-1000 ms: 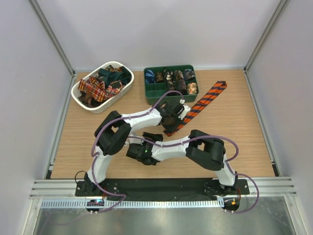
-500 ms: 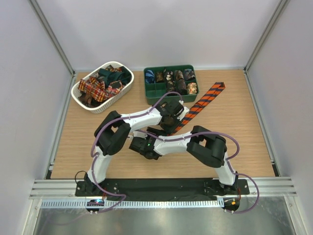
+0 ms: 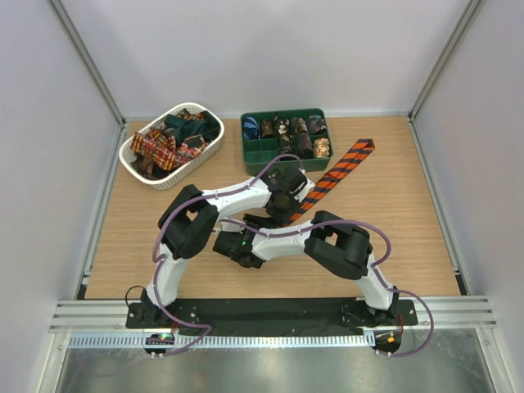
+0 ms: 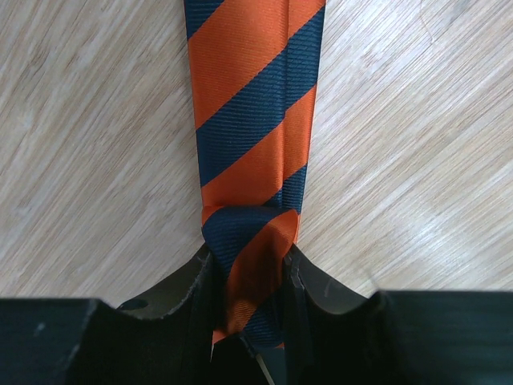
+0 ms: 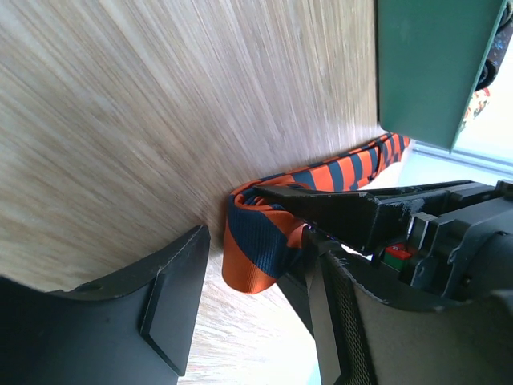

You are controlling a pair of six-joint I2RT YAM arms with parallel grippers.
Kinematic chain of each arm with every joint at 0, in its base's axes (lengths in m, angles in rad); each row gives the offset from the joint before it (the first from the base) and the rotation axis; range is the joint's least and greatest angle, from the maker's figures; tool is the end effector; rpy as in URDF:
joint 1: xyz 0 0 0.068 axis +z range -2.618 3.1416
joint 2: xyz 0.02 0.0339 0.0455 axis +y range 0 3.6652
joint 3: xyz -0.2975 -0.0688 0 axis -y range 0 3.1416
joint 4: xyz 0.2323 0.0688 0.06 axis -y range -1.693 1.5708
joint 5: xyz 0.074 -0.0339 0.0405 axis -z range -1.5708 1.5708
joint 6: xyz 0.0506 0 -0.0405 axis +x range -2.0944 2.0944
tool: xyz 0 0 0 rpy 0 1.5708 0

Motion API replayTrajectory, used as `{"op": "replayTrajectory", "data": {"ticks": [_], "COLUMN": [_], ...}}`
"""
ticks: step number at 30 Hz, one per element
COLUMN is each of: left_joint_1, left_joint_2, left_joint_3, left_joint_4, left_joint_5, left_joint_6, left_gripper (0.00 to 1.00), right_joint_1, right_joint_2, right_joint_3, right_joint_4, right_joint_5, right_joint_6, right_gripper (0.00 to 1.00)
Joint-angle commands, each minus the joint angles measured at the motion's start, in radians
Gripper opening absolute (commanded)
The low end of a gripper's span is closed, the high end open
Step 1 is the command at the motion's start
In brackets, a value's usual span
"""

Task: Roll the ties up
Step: Roll the tie

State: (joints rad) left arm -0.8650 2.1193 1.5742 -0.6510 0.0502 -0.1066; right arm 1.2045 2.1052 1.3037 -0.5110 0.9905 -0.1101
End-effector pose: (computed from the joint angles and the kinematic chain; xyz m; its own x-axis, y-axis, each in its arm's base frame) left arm 0.2902 -0.3445 0.1823 -0.6824 0.6368 -0.3589 0.7034 0.7056 -0.0854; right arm 0.1836 0.3604 0.1460 -0.2963 -0.9407 -0.1650 -0.4708 0.2942 -0.8317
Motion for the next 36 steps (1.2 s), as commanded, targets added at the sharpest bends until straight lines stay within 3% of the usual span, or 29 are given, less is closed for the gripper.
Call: {"op": "replayTrajectory", "data": {"ticks": [1, 9, 15, 19, 23, 26, 36], "left_joint_1": [0.0, 0.0, 0.001, 0.0, 0.001, 0.001, 0.001], "left_joint_2": [0.11, 0.122, 0.128, 0.126, 0.122, 0.104, 0.033], "left_joint_3": [-0.072, -0.056, -0.063, -0.066, -0.062, -0.059, -0.016], "left_joint_4": [-0.326, -0.366, -0.378, -0.375, -0.361, -0.326, -0.254], "left_joint_5": [0.04, 0.05, 0.042, 0.039, 0.034, 0.011, -0.073], "left_joint_6": [-0.022, -0.015, -0.015, -0.015, -0.013, -0.016, -0.004], "left_gripper": [0.04, 0.02, 0.02, 0.02, 0.06, 0.23, 0.48], "right_joint_1": [-0.029, -0.045, -0.049, -0.048, -0.048, -0.039, -0.005], "right_joint_2": [0.071, 0.131, 0.147, 0.159, 0.165, 0.157, 0.072], "right_joint_3": [0.012, 0.062, 0.075, 0.104, 0.132, 0.135, 0.108], "right_joint_4": [-0.095, -0.179, -0.207, -0.242, -0.274, -0.282, -0.248], "right_joint_5": [-0.041, -0.015, 0.013, 0.045, 0.045, 0.025, -0.088], "right_joint_6": [0.072, 0.136, 0.165, 0.2, 0.23, 0.24, 0.21], "right_gripper": [0.59, 0.57, 0.4, 0.21, 0.11, 0.08, 0.07]}}
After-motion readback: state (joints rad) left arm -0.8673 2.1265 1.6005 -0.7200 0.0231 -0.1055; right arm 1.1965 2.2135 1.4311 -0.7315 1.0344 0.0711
